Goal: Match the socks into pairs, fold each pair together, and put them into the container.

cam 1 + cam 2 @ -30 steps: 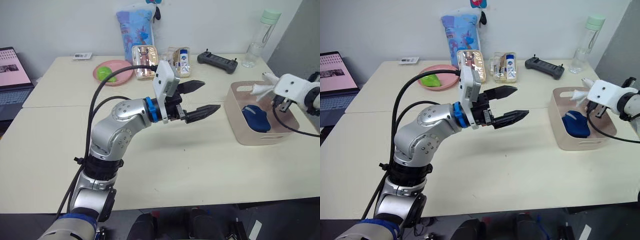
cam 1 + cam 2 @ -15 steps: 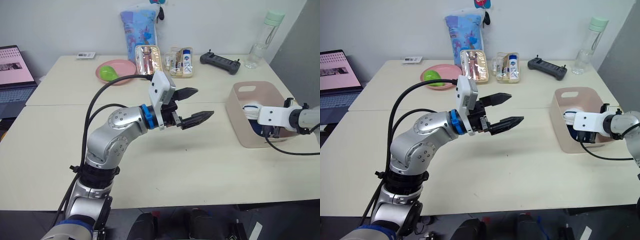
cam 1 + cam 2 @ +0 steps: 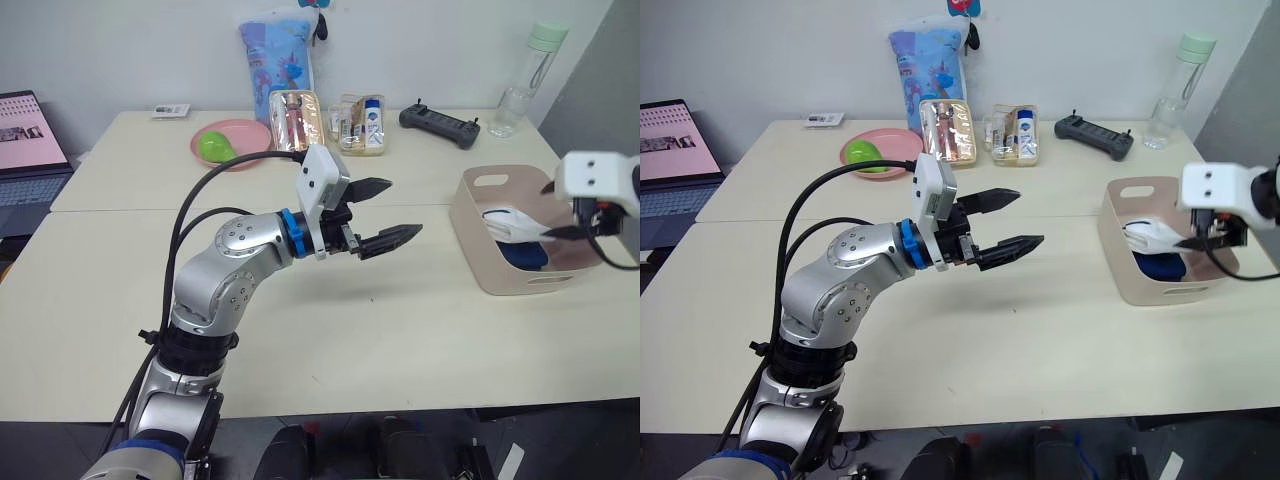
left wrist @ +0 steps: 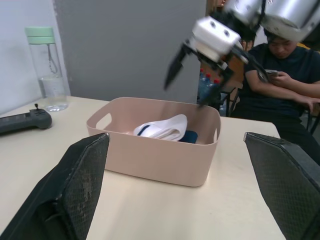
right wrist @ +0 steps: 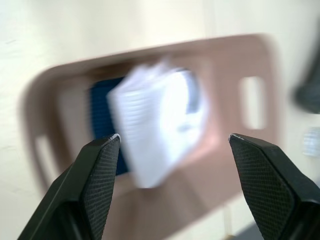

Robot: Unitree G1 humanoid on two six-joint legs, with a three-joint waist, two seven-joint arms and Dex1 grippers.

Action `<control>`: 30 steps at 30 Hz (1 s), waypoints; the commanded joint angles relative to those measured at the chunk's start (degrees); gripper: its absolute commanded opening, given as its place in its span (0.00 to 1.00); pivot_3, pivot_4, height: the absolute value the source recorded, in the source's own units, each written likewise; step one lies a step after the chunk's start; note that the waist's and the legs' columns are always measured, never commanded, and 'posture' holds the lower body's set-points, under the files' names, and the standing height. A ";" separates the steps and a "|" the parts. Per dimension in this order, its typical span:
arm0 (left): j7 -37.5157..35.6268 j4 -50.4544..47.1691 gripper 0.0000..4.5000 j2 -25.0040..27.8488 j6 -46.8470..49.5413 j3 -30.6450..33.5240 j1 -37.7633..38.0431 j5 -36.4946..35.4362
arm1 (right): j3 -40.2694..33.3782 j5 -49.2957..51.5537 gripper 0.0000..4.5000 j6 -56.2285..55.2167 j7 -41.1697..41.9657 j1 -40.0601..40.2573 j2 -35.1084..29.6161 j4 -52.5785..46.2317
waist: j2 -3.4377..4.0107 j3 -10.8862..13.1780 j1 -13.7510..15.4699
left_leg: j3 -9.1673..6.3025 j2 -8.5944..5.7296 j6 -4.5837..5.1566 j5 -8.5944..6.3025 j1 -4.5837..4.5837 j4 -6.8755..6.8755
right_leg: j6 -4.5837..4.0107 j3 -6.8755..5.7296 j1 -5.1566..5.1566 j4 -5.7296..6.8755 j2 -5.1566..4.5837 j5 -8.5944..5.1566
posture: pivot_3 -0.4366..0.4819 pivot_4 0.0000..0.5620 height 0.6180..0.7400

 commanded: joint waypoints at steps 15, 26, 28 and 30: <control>0.33 -3.79 1.00 -0.03 0.27 -1.58 -1.00 1.24 | 5.17 -10.63 0.01 -16.94 -15.31 5.08 10.11 22.66 | 0.01 0.00 -0.14 | 0.03 -0.01 -0.11 0.06 -0.06 0.18 | -0.01 0.02 -0.01 0.06 -0.01 0.01 | 0.48 0.27 1.00; 0.68 -4.21 1.00 1.48 0.68 -0.51 0.17 1.17 | 0.68 -6.18 0.01 -13.05 -12.84 -0.39 9.87 24.95 | 0.01 0.00 -0.13 | 0.02 -0.01 -0.11 0.06 -0.06 0.21 | -0.02 0.01 0.01 0.08 -0.01 0.02 | 0.48 0.27 1.00; 0.31 -4.37 1.00 2.84 0.76 0.19 0.95 1.18 | 0.17 -6.53 0.01 -13.04 -12.32 -4.11 8.45 24.52 | 0.03 0.01 -0.19 | 0.01 -0.01 -0.11 0.06 -0.06 0.21 | -0.02 0.00 0.00 0.08 -0.01 0.02 | 0.48 0.27 1.00; -0.15 -4.55 1.00 4.78 0.73 1.52 2.13 0.97 | -0.45 -6.62 0.05 -13.23 -13.67 -6.95 8.32 23.82 | 0.07 0.01 -0.23 | 0.02 -0.01 -0.10 0.06 -0.06 0.20 | -0.02 0.02 -0.01 0.08 -0.01 0.02 | 0.48 0.27 1.00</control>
